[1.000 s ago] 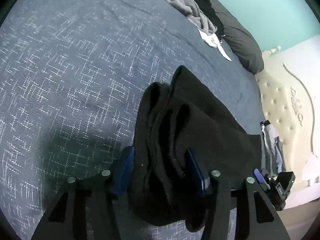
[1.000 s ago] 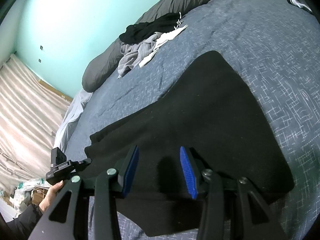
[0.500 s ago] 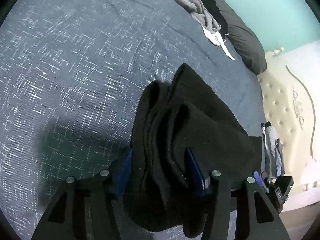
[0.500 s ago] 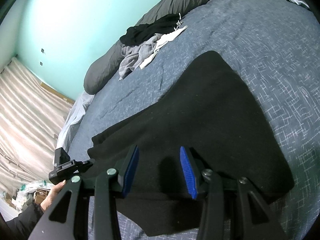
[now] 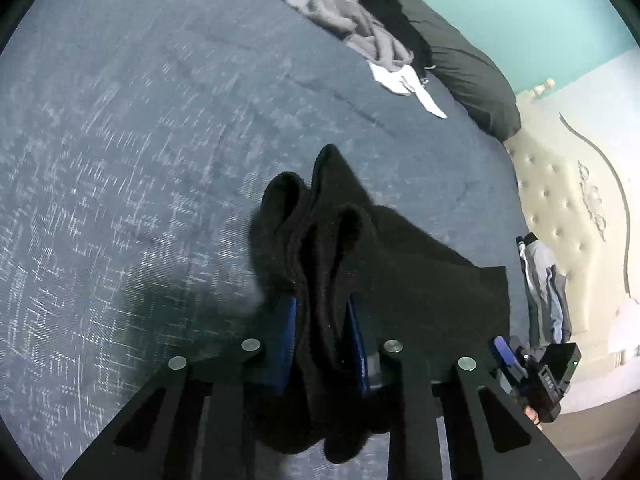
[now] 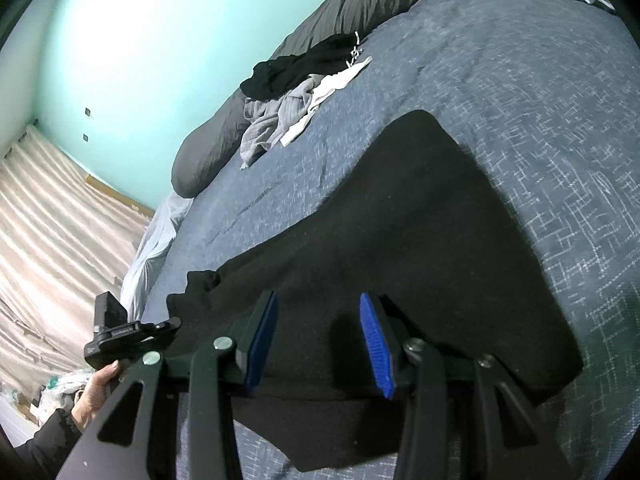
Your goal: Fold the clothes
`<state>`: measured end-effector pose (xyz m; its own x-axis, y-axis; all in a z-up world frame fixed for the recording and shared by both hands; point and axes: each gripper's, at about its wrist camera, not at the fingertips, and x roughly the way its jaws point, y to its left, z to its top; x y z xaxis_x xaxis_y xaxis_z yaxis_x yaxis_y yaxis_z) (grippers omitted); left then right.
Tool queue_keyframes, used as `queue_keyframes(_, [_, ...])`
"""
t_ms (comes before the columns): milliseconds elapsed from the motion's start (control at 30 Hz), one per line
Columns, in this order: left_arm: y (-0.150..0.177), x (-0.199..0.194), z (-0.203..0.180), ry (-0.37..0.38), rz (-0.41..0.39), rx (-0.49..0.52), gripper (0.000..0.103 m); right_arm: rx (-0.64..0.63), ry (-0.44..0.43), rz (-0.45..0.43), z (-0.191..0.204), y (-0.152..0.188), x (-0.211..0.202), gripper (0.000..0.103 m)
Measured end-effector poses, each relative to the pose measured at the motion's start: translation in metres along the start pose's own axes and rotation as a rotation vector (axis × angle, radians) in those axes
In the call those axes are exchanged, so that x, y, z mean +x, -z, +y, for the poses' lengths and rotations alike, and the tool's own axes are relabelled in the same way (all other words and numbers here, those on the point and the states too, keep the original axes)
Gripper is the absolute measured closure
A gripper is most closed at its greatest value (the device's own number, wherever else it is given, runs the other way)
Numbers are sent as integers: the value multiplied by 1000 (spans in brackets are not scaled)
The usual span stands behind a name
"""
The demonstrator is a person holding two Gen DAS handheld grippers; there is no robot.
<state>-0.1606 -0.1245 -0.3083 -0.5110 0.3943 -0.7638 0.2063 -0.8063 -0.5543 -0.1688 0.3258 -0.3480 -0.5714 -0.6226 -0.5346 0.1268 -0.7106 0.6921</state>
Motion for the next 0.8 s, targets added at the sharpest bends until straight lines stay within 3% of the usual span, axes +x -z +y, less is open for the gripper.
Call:
queue_keyframes(233, [-8, -6, -45, -26, 8, 84, 79, -10, -3, -3, 3, 0, -3, 59])
queue_keyframes(567, [-13, -19, -83, -41, 4, 141, 80, 9, -20, -23, -2, -2, -11, 59])
queue_keyframes(800, [-15, -24, -145, -12, 4, 226, 81, 25, -26, -47, -6, -5, -21, 59])
